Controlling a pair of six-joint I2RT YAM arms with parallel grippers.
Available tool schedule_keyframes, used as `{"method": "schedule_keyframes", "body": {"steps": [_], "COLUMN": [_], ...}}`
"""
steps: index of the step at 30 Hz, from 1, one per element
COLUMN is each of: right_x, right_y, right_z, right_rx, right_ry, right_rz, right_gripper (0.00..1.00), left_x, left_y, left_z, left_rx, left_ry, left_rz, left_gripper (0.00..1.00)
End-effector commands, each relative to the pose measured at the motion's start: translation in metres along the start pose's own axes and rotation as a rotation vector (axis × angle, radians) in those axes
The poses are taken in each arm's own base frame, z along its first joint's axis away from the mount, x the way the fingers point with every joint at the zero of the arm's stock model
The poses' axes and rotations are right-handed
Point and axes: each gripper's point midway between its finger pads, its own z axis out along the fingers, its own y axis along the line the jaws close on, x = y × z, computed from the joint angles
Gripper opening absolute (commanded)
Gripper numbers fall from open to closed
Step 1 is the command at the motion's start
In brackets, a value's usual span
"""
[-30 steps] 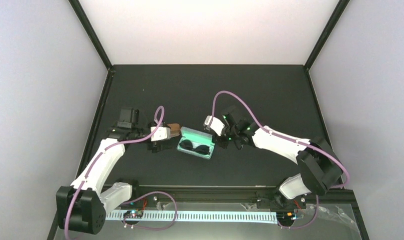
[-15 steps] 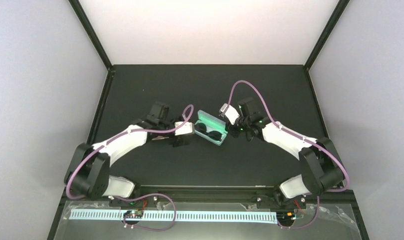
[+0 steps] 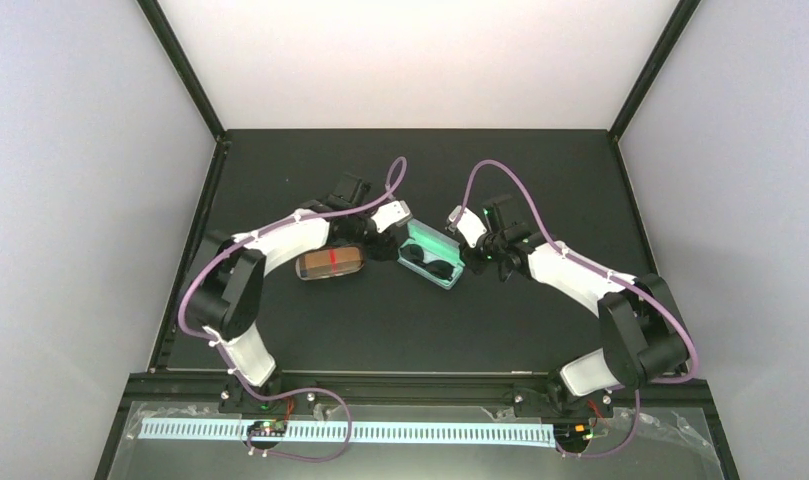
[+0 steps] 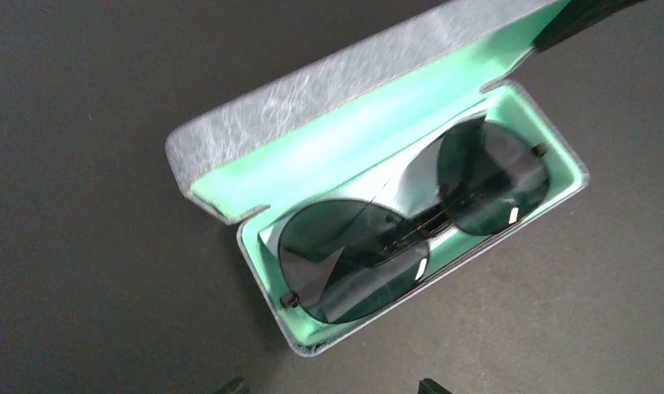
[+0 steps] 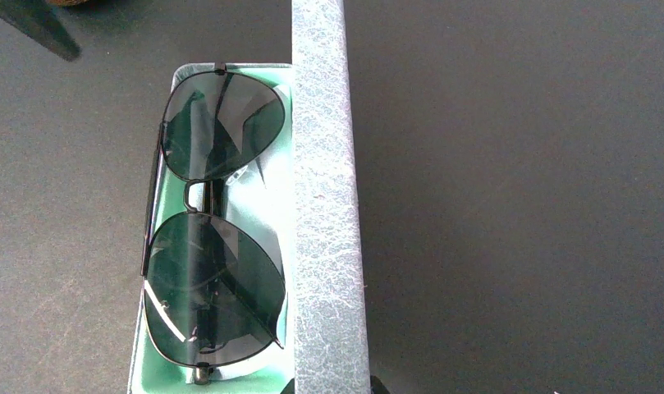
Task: Organize the sunglasses
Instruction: Move the sunglasses case at the center of the board, then close the sunglasses case at the center of the board.
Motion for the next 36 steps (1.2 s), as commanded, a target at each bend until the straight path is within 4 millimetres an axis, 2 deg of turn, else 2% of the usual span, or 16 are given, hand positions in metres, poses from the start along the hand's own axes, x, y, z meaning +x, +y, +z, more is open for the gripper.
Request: {"method": "schedule_keyframes", "body": {"steps": [1,6,14,28,36], "right_x": [-0.013,-0.014,-0.013,-0.012,-0.011], "right_y": [-0.009,-0.009,-0.008,-0.007,-0.006], "right_z": [-0.003,-0.004,-0.001,0.0,0.001], "right_rx": [0.032,0.036,0.028,0.018,0.013], "right_ry": [-0.032,-0.036,-0.034,-0.035,-0.036], "right_rz": [-0.023,-0.023,-0.016,-0.011,-0.013], "right_gripper": [0.07,0.07,0.07,0.07,0.07], "left_x": [0.009,0.016,0.025,0.029,0.024], "left_y": [0.009,0.018,0.027,0.027,0.036], "left_z": [0.009,0.02,0.036,0.049,0.04], "left_rx": [-0.017,-0.027,-0.034,0.01,0.033], "left_ry": [0.076,0.141,0.194,0.208,0.17], "left_rz": [-0.172,-0.256,-0.358,-0.436,-0.473], "left_gripper": [0.49,0.36,0.25,0.17,0.19]}}
